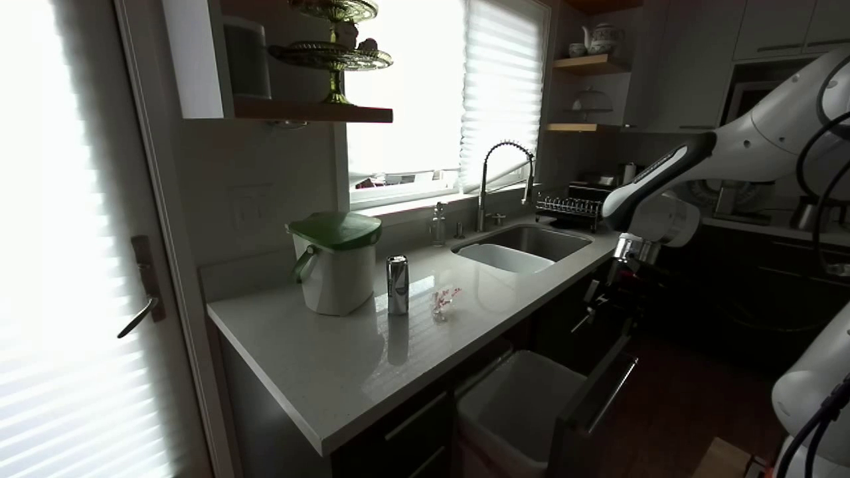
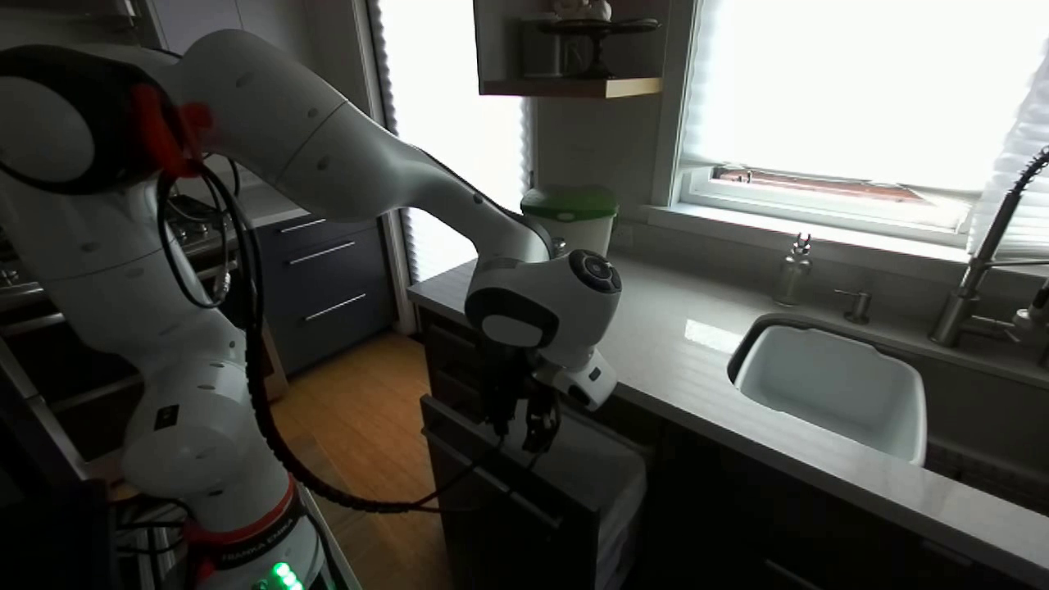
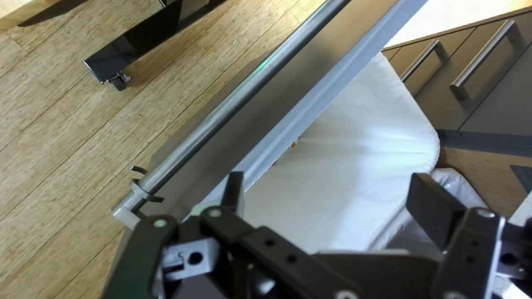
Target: Open the waste bin drawer of the cabinet
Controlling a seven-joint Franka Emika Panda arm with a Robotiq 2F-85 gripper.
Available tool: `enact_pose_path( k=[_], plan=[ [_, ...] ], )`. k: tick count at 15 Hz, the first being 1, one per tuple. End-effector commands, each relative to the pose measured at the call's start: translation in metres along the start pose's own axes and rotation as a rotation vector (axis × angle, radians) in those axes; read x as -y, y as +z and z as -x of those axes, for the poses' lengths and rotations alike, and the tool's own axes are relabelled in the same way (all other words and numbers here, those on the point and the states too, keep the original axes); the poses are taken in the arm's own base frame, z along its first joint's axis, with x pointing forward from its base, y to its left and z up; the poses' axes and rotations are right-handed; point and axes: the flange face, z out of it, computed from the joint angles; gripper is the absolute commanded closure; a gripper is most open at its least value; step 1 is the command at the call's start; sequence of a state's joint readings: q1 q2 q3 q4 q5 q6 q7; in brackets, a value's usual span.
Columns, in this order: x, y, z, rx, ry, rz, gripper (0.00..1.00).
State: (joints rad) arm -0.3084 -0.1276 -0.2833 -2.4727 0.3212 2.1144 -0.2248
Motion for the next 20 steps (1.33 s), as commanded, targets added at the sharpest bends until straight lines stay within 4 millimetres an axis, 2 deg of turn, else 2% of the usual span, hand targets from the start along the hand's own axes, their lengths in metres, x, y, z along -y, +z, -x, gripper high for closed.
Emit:
enact_pose_path(
  k=[1, 11, 20],
  plan=[
    [0.005, 0.001, 0.003, -0.002, -0.065, 0.031, 0.0],
    [0.022, 0.01, 0.009, -0.023, -0.417, 0.153, 0.0],
    [0.017, 0.05, 0.016, -0.163, -0.653, 0.292, 0.0]
  ],
)
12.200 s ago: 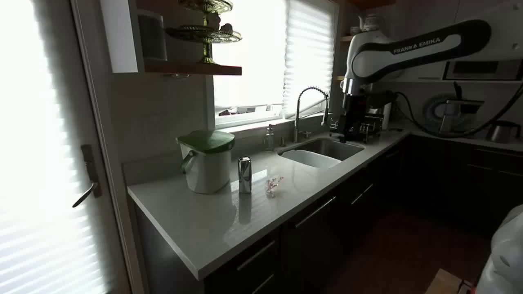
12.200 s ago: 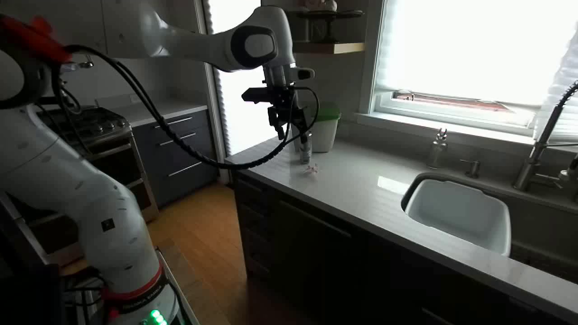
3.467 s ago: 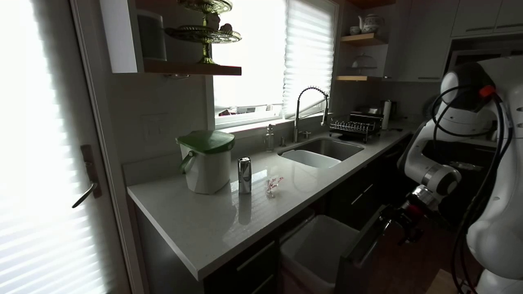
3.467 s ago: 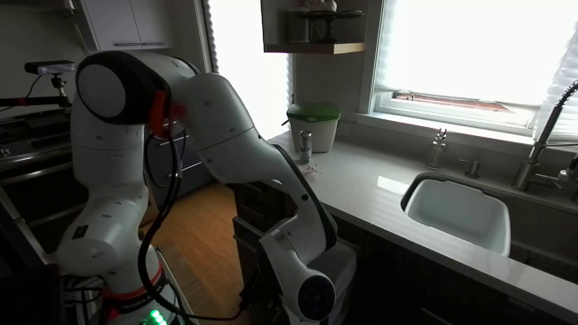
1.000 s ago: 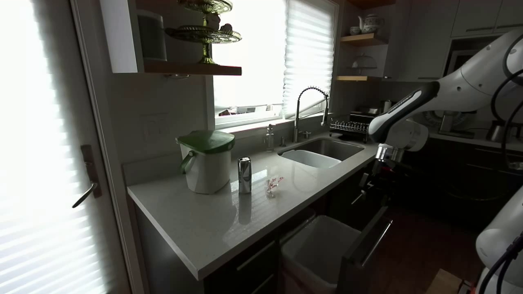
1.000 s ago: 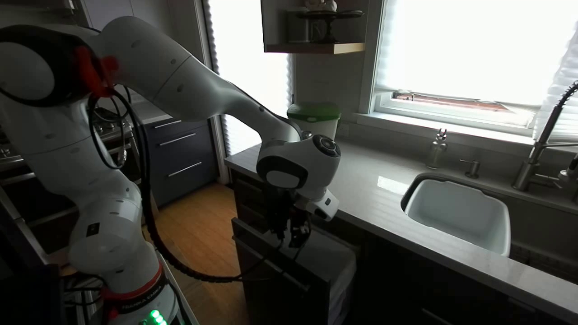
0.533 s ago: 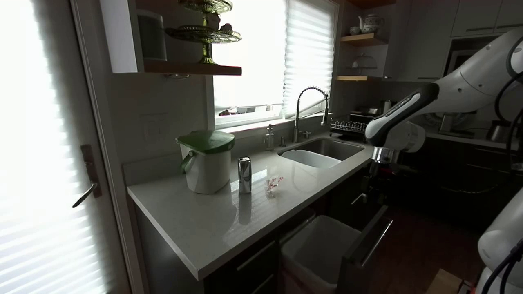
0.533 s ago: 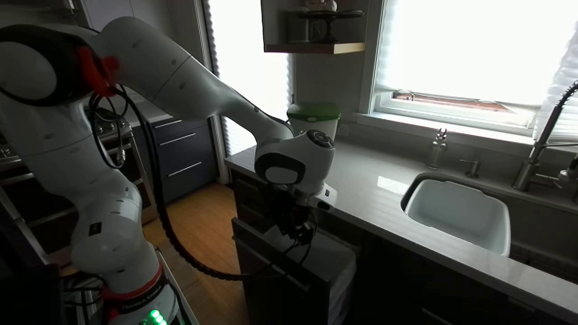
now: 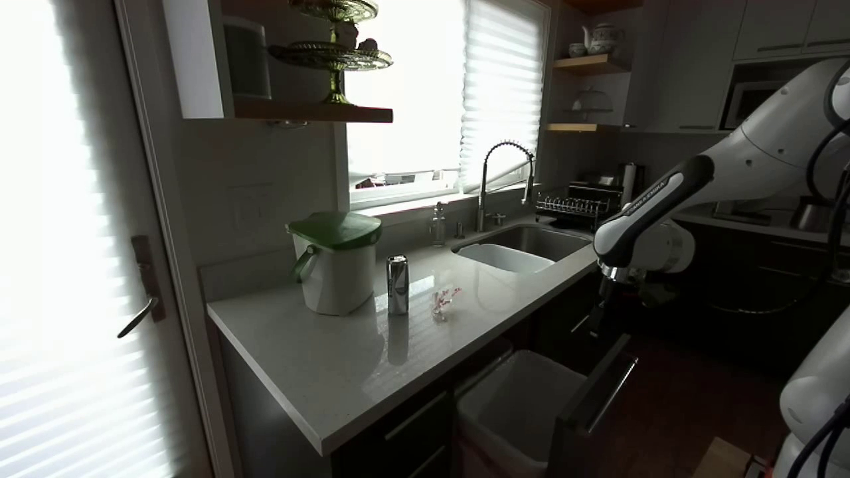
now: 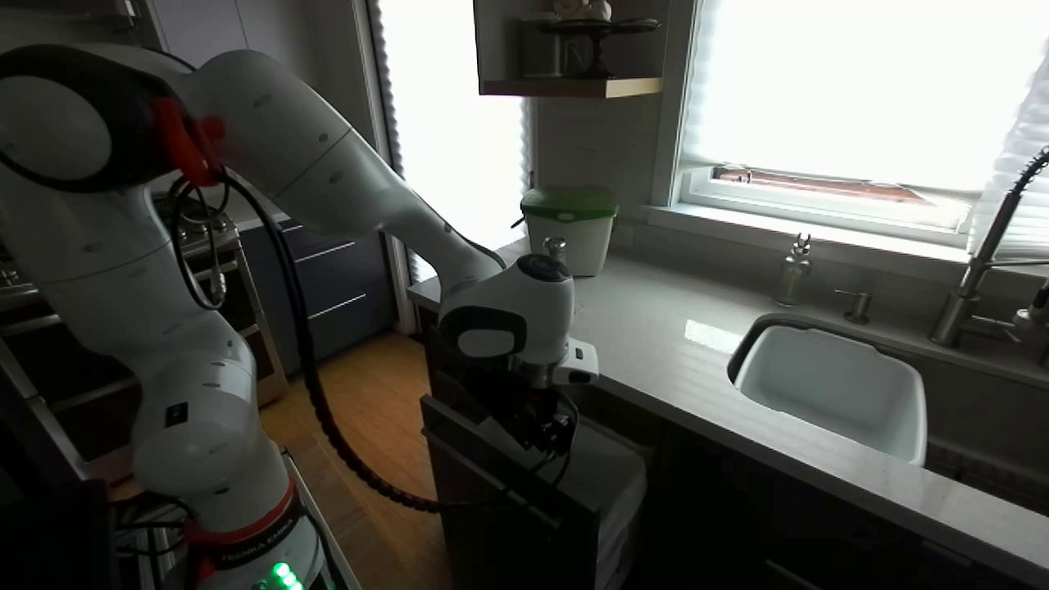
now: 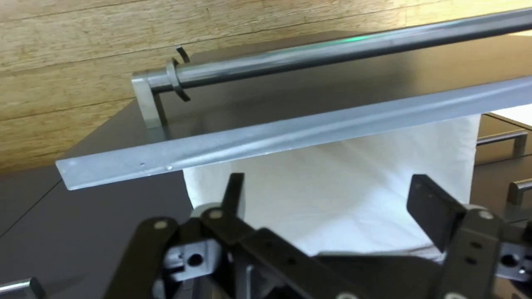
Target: Open the waste bin drawer of the cabinet
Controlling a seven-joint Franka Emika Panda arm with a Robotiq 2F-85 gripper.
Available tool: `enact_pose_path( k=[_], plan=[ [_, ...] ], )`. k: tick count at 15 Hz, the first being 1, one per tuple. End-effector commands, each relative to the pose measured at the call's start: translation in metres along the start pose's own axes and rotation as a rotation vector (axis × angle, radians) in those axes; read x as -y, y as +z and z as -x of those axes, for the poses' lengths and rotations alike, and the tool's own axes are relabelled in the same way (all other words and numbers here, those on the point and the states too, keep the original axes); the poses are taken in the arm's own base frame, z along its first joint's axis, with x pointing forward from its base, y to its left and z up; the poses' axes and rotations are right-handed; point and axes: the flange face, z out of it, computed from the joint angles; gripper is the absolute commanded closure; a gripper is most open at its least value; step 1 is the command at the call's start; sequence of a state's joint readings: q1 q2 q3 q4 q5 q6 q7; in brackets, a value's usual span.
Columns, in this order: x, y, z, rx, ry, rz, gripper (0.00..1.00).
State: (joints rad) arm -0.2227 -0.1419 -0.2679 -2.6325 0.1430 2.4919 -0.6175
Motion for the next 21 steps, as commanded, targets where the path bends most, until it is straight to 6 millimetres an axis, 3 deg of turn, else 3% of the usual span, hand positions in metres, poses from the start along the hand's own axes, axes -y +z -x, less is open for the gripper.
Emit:
enact_pose_path(
  k=[1, 8, 10, 21],
  plan=[
    [0.007, 0.011, 0.01, -0.031, -0.085, 0.066, 0.0],
    [0.016, 0.028, 0.02, -0.096, -0.166, 0.117, 0.0],
    [0.014, 0.03, 0.011, -0.111, -0.176, 0.12, 0.0],
    [-0.002, 0.06, 0.026, 0.041, -0.147, 0.178, 0.0]
  ],
)
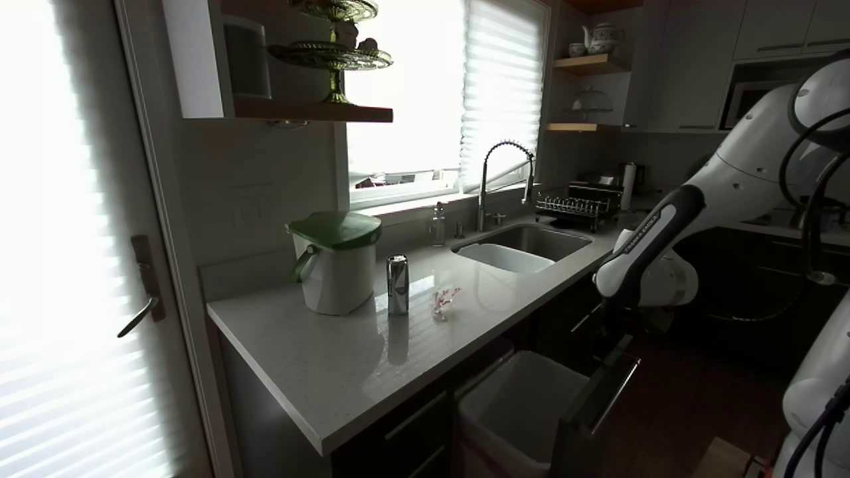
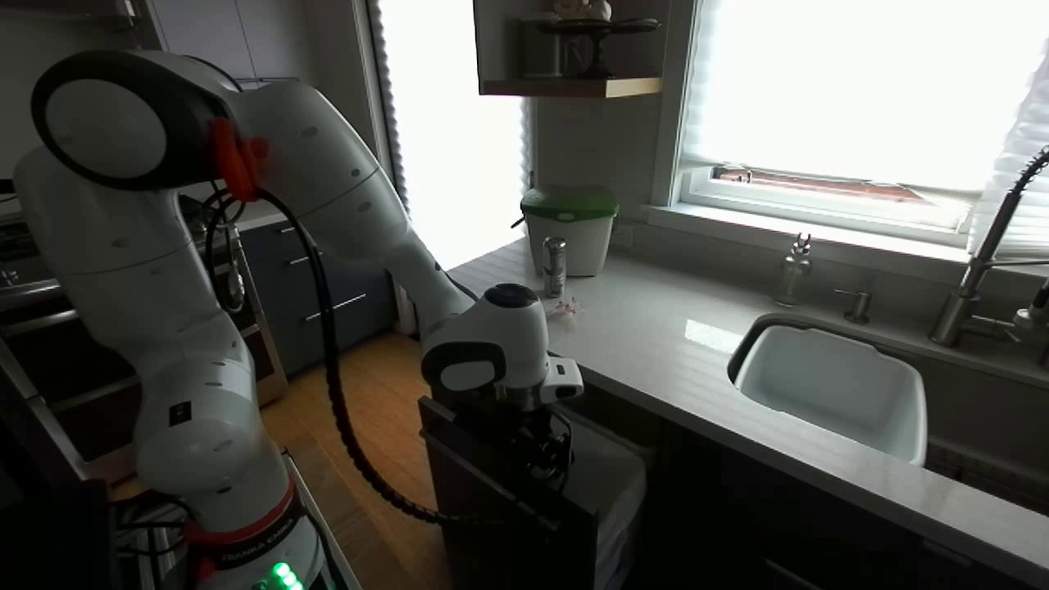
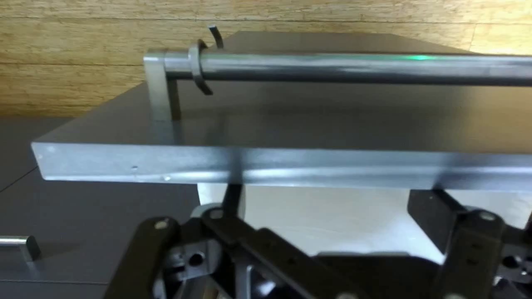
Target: Open the waste bin drawer of the cabinet
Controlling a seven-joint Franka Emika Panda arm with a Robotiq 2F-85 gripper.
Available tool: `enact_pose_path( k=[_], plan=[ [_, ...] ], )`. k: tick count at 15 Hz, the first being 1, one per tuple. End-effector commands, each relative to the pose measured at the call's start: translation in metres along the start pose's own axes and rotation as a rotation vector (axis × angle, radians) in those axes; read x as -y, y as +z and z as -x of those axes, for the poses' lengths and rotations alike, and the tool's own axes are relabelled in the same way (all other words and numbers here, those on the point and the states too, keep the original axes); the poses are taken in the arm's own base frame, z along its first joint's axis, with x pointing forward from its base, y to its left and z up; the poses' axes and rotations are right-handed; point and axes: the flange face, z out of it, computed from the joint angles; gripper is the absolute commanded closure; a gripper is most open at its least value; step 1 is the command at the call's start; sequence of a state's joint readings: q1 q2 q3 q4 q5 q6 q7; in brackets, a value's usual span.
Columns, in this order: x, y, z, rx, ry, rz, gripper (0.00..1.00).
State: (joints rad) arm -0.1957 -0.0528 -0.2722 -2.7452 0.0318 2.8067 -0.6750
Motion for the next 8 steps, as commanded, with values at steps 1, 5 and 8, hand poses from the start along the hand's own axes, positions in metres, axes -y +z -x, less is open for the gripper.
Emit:
enact_pose_path(
  k=[1, 5, 8],
  plan=[
    [-0.009, 0.015, 0.017, 0.111, 0.028, 0.05, 0.0],
    [-0.007, 0.006, 0.027, 0.235, 0.055, 0.115, 0.0],
    [-0.004, 0.004, 0.035, 0.332, 0.079, 0.124, 0.0]
  ],
)
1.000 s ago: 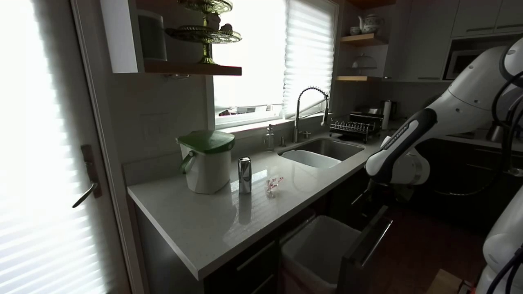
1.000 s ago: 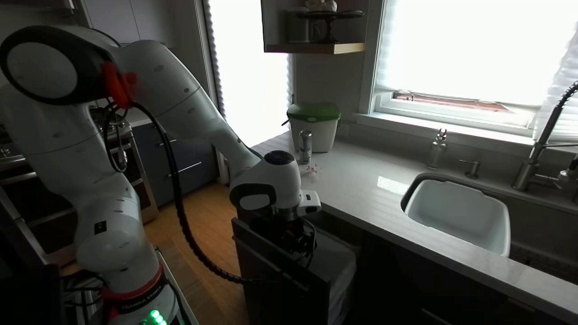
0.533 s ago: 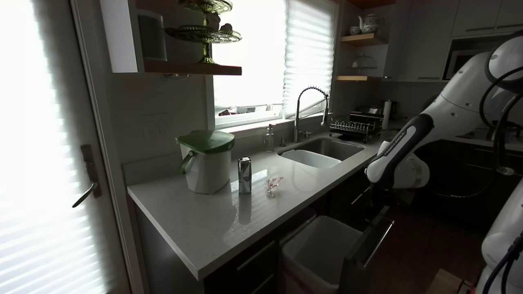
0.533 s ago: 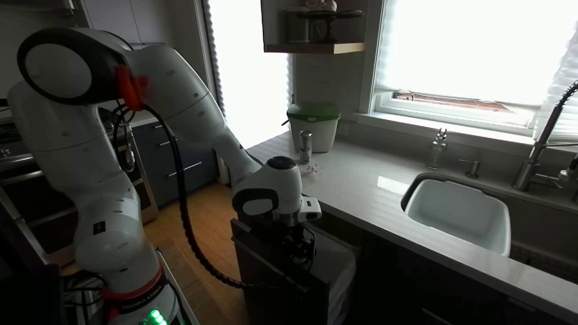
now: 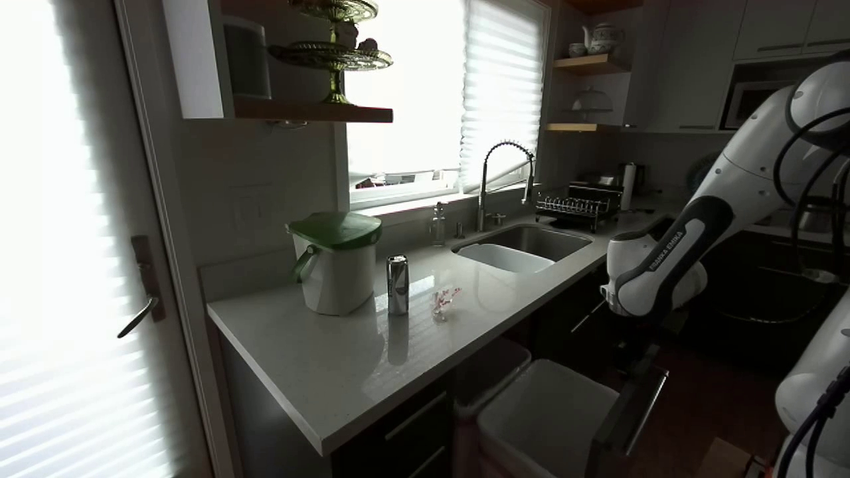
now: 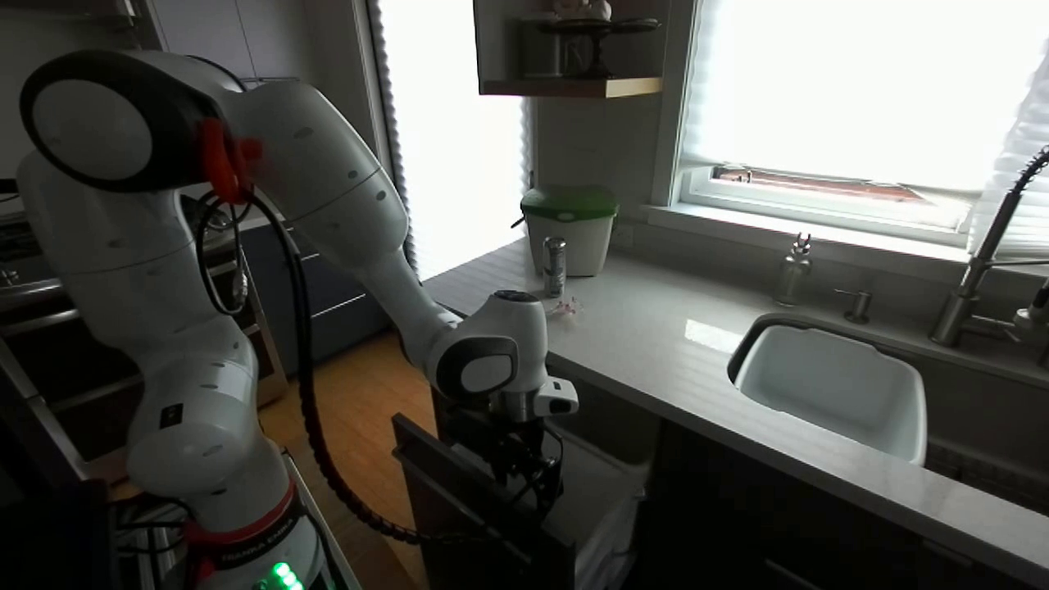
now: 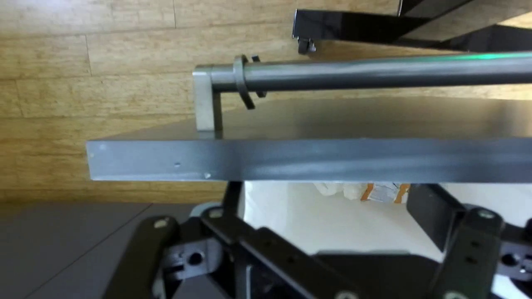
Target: Open the waste bin drawer of the cabinet
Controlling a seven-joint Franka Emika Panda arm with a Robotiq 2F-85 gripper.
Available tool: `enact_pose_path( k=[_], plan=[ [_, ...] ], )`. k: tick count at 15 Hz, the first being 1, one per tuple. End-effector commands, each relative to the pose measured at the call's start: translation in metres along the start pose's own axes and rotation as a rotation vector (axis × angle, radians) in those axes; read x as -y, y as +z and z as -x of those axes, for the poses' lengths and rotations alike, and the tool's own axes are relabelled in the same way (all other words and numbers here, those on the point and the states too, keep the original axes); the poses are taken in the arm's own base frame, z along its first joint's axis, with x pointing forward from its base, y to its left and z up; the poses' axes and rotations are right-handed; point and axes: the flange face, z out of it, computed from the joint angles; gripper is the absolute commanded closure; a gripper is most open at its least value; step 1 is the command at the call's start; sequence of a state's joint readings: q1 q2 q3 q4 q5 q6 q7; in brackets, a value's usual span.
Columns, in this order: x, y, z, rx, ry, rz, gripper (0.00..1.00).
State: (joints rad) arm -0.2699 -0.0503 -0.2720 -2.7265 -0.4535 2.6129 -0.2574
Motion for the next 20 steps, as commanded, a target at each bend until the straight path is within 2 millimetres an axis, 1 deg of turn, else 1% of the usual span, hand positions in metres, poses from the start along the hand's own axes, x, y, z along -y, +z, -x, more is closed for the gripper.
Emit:
enact_pose_path(
  k=[1, 4, 9, 12, 16, 18, 20],
  plan=[
    [0.0, -0.004, 0.013, 0.089, 0.037, 0.013, 0.0],
    [0.0, -0.009, 0.018, 0.14, 0.05, 0.011, 0.0],
    [-0.001, -0.024, 0.016, 0.128, 0.07, 0.005, 0.0],
    [0.0, -0.043, 0.011, 0.093, 0.075, 0.004, 0.0],
    [0.004, -0.073, -0.002, 0.037, 0.1, 0.008, 0.0],
    [0.01, -0.086, -0.006, 0.041, 0.117, 0.014, 0.0],
    [0.025, -0.102, -0.008, 0.06, 0.126, 0.029, 0.0]
  ],
)
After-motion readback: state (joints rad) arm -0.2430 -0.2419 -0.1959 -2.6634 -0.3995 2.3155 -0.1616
